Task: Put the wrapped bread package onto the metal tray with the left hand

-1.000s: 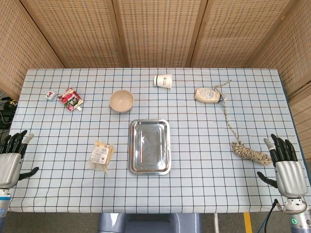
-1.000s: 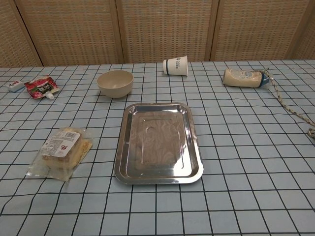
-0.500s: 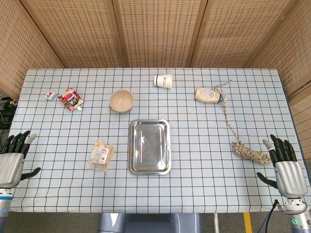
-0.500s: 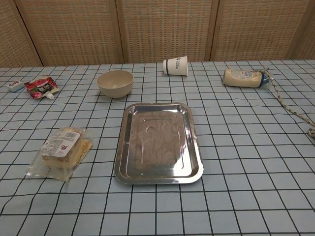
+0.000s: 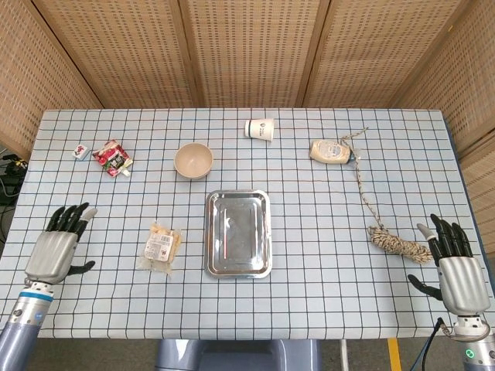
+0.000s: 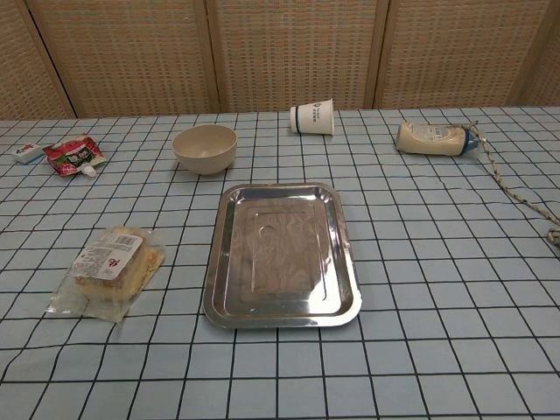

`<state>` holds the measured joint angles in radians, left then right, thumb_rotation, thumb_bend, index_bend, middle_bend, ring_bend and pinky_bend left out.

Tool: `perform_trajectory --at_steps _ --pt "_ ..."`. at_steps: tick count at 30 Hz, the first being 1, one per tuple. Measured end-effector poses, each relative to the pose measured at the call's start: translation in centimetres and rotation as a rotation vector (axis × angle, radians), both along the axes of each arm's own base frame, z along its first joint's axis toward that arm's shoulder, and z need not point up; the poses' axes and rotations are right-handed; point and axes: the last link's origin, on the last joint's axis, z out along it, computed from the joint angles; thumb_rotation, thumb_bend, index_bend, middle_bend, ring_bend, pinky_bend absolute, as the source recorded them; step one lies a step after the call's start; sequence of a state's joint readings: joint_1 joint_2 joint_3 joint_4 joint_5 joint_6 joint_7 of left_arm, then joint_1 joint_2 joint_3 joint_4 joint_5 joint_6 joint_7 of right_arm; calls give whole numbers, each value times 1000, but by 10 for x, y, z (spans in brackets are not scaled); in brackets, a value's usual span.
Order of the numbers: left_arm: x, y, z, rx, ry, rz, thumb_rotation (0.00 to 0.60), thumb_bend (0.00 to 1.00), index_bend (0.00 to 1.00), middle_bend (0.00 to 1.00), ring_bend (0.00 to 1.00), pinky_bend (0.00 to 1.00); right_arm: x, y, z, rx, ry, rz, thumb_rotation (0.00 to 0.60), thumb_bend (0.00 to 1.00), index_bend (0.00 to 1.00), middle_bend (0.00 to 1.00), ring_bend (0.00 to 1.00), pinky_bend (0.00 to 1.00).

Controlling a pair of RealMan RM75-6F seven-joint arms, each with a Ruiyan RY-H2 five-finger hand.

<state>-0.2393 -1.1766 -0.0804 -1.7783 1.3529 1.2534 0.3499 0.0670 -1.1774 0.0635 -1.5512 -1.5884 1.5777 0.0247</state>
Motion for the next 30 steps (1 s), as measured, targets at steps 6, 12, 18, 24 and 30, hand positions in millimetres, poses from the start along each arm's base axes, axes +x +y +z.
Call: perform_trajectory --at_steps 6,12,18,24,30 --pt "24 18 -30 -114 31 -7 600 53 0 0 0 0 1 1 2 2 -13 4 600 0 173 0 0 0" --pt "48 28 -58 -180 77 -40 600 53 0 0 0 0 2 2 3 0 -28 17 600 0 188 0 0 0" --pt "68 33 -84 -235 126 -53 600 53 0 0 0 0 2 1 6 -14 -48 24 600 0 189 0 0 0" --pt "75 35 -106 -284 152 -27 600 55 0 0 0 0 2 1 10 -33 -64 27 600 0 190 0 0 0" --pt "75 41 -126 -298 182 -6 600 70 19 0 0 8 1 1 12 -41 -84 30 600 0 202 0 0 0"
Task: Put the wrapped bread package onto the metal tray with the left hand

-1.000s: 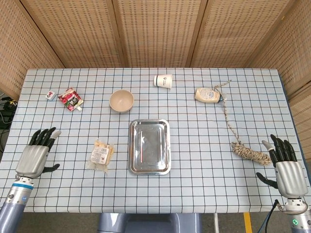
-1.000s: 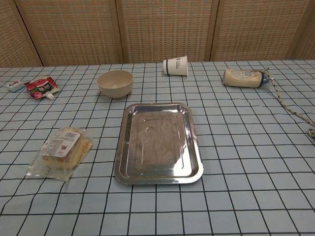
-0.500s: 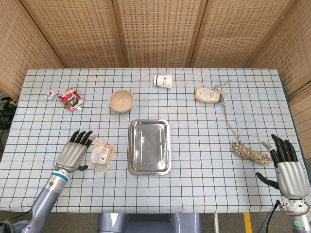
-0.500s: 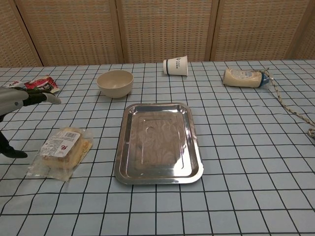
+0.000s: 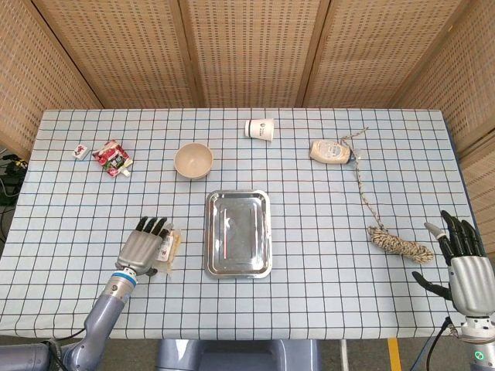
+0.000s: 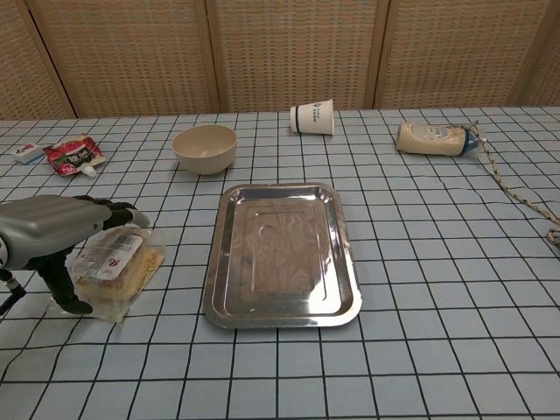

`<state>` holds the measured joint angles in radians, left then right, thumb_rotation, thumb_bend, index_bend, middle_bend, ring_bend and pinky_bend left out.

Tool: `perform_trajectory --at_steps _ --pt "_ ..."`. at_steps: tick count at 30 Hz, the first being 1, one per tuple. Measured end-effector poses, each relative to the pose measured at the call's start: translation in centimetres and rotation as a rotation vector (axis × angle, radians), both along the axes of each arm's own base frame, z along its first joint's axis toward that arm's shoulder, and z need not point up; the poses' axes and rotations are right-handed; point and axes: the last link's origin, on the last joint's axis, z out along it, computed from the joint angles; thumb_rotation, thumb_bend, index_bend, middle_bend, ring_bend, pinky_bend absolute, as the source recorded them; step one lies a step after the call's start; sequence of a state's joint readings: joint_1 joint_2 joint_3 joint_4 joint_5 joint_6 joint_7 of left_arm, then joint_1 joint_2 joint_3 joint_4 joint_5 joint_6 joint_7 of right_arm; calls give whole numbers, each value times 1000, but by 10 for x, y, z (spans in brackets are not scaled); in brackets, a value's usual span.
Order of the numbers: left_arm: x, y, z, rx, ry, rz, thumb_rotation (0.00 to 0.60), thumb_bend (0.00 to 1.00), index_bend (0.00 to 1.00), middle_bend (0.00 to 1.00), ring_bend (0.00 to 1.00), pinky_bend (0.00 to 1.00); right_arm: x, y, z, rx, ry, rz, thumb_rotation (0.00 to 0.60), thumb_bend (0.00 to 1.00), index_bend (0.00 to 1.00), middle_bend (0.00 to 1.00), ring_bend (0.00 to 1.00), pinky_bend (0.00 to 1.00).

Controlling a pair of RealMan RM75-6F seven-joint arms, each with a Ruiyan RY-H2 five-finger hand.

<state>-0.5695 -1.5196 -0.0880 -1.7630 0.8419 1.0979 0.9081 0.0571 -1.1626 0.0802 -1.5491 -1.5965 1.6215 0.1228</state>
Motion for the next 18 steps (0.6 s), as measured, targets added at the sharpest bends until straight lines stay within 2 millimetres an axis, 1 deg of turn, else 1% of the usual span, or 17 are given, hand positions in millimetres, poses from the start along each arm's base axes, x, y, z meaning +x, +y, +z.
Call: perform_trajectory --at_steps 2,3,4,5,6,7,9,11,15,18 --pt "0 2 -5 10 8 -6 600 111 102 0 6 88 0 0 0 1 -3 1 600 0 208 0 0 0" --pt "-1 3 -7 21 12 -12 600 169 186 12 41 175 0 0 0 1 -3 2 600 0 211 0 0 0" --pt "-1 3 -8 31 13 -18 600 241 285 60 107 268 0 0 0 1 -4 3 600 0 213 0 0 0" --pt "0 4 -9 44 10 -26 600 284 351 106 162 324 0 0 0 -1 -5 5 600 0 214 0 0 0" --pt "1 4 -9 58 4 -35 600 328 440 189 243 392 0 0 0 -2 -6 7 600 0 214 0 0 0" --pt "2 4 -9 78 -5 -49 600 356 513 263 305 441 1 0 0 -4 -7 9 600 0 214 0 0 0" --pt "4 3 -9 110 -24 -74 600 382 592 336 367 486 1 0 0 -7 -9 11 600 0 214 0 0 0" --pt "7 2 -7 144 -53 -101 600 396 620 361 390 500 1 0 0 -7 -9 11 600 0 214 0 0 0" --pt "14 2 3 185 -115 -135 600 395 620 362 390 500 2 0 -1 -4 -9 13 600 0 214 0 0 0" --pt "24 3 10 197 -169 -149 600 394 620 362 390 500 2 0 -2 -2 -7 16 600 0 214 0 0 0"
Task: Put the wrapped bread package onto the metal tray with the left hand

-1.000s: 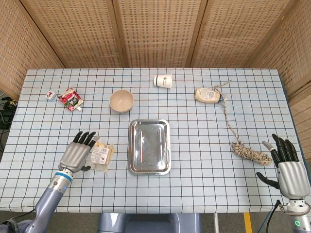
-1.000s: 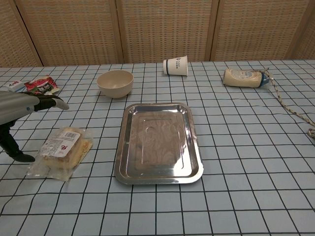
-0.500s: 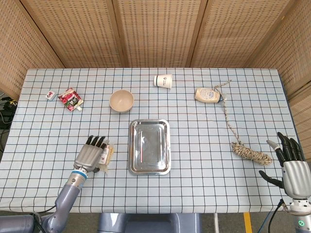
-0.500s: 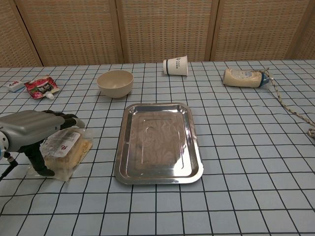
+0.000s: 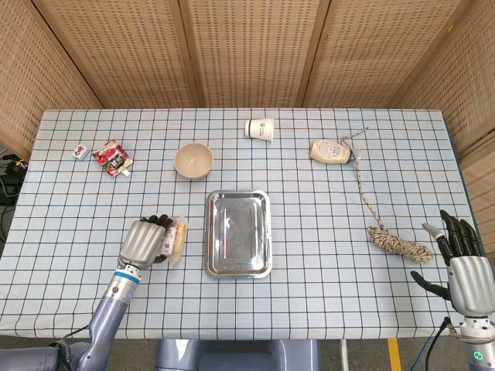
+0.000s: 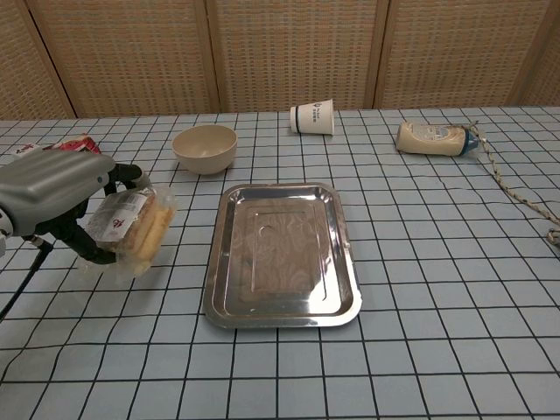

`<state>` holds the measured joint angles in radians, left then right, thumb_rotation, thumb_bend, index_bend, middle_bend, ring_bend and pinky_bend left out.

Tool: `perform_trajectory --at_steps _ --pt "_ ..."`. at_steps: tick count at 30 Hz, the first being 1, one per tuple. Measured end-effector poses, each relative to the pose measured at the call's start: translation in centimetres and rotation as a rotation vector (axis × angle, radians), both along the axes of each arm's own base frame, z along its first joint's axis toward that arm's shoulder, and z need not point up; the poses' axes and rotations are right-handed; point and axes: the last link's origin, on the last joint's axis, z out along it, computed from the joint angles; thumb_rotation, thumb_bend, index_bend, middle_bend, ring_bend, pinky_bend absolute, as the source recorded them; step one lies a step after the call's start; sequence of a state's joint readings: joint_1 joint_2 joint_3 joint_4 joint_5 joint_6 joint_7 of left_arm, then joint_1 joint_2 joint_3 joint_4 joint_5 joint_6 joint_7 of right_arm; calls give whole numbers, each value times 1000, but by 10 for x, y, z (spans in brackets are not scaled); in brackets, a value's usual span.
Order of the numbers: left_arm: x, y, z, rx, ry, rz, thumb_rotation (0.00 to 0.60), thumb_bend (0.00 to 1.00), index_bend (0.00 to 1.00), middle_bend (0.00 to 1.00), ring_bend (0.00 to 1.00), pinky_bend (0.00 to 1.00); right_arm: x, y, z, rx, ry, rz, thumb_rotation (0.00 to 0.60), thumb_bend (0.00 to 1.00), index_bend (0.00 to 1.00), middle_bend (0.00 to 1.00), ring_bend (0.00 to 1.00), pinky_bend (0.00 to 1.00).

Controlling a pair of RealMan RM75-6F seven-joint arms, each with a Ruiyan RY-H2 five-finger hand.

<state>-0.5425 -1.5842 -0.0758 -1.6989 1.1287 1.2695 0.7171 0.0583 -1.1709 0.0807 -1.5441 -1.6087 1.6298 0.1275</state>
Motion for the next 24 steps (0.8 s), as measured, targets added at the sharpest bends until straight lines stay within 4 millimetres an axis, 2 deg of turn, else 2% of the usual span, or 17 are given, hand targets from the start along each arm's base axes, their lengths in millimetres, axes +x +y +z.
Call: perform_trajectory --at_steps 4,7,15,17,19,21,22,24 --pt "23 9 8 10 -54 -46 600 392 620 362 390 499 0 0 1 0 -6 1 600 0 214 0 0 0" --pt "43 17 7 14 -65 -93 600 389 614 362 390 499 -1 -1 1 3 -13 -2 600 0 214 0 0 0" --pt "92 31 -26 -33 -100 -153 600 375 575 324 376 486 -4 -4 3 5 -34 -14 600 0 214 0 0 0" --pt "101 35 -37 -42 -97 -162 600 357 467 198 276 439 -5 -4 5 1 -41 -18 600 0 214 0 0 0" --pt "107 37 -49 -69 -87 -158 600 282 218 27 72 251 -7 -5 7 -6 -46 -23 600 0 214 0 0 0" --pt "110 38 -55 -98 -73 -143 600 203 66 0 0 80 -10 -6 10 -13 -55 -32 600 0 214 0 0 0" --pt "112 38 -59 -118 -62 -133 600 163 27 0 0 25 -11 -6 11 -15 -59 -37 600 0 214 0 0 0" --pt "115 38 -63 -146 -42 -126 600 117 1 0 0 3 -13 -6 13 -16 -62 -43 600 0 214 0 0 0"
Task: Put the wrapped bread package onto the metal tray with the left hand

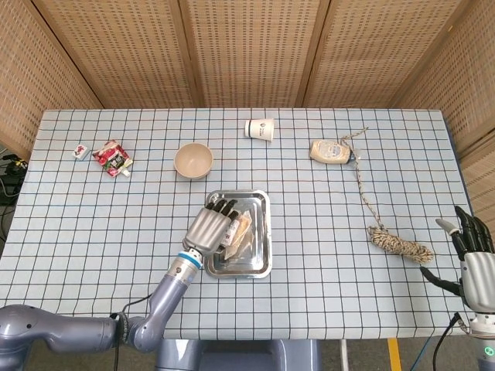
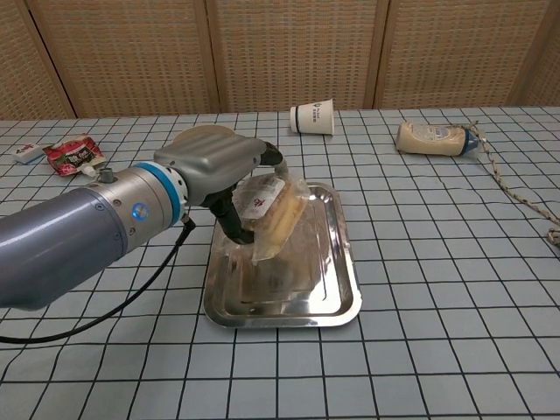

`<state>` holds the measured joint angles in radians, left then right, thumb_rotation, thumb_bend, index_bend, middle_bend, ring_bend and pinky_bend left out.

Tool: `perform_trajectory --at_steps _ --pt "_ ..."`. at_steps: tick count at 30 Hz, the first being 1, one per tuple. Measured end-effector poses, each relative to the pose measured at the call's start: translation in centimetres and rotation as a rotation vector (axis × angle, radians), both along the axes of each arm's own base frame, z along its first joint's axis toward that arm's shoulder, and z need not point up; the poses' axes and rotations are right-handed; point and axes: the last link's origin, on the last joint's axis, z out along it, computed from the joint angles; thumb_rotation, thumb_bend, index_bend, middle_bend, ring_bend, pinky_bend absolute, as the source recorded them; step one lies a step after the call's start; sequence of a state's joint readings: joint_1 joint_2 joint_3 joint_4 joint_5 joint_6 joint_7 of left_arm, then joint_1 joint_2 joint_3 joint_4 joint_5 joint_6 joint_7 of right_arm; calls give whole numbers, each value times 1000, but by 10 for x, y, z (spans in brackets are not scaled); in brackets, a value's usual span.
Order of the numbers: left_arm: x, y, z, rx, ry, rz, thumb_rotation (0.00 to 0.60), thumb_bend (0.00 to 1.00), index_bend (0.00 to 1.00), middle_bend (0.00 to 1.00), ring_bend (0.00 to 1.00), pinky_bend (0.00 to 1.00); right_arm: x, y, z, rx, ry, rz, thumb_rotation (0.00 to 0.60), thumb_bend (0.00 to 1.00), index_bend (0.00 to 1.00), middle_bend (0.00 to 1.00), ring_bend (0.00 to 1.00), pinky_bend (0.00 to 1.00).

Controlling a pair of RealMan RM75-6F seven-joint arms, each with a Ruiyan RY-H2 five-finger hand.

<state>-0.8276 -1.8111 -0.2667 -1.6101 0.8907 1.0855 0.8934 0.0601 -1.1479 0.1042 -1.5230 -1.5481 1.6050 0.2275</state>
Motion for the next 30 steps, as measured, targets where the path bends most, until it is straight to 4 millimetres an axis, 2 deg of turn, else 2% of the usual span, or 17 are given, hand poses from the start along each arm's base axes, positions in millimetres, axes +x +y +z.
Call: perform_trajectory --at_steps 3,8,12,14,18,20,25,30 --pt "4 -2 -1 -19 15 -6 600 93 0 0 0 0 1 1 1 -4 6 5 600 0 214 0 0 0" --pt "-1 -2 11 0 -13 -11 600 93 0 0 0 0 3 2 -2 4 13 9 600 0 214 0 0 0" --pt "-13 -3 27 25 -21 0 600 99 0 0 0 0 4 2 -5 9 26 12 600 0 214 0 0 0" --pt "-26 -4 40 56 -7 -2 600 102 0 0 0 0 4 2 -6 13 33 7 600 0 211 0 0 0" --pt "-62 -13 68 147 28 15 600 103 0 0 0 0 1 2 -8 31 43 -15 600 0 187 0 0 0" --pt "-88 -22 85 195 48 46 600 104 0 0 0 0 -1 1 -10 51 52 -33 600 0 181 0 0 0" --pt "-154 -56 127 306 84 137 600 103 0 0 0 0 -1 -1 -14 78 84 -46 600 0 134 0 0 0" --pt "-198 -88 153 391 58 222 600 103 0 0 0 0 1 -3 -19 80 100 -41 600 0 123 0 0 0"
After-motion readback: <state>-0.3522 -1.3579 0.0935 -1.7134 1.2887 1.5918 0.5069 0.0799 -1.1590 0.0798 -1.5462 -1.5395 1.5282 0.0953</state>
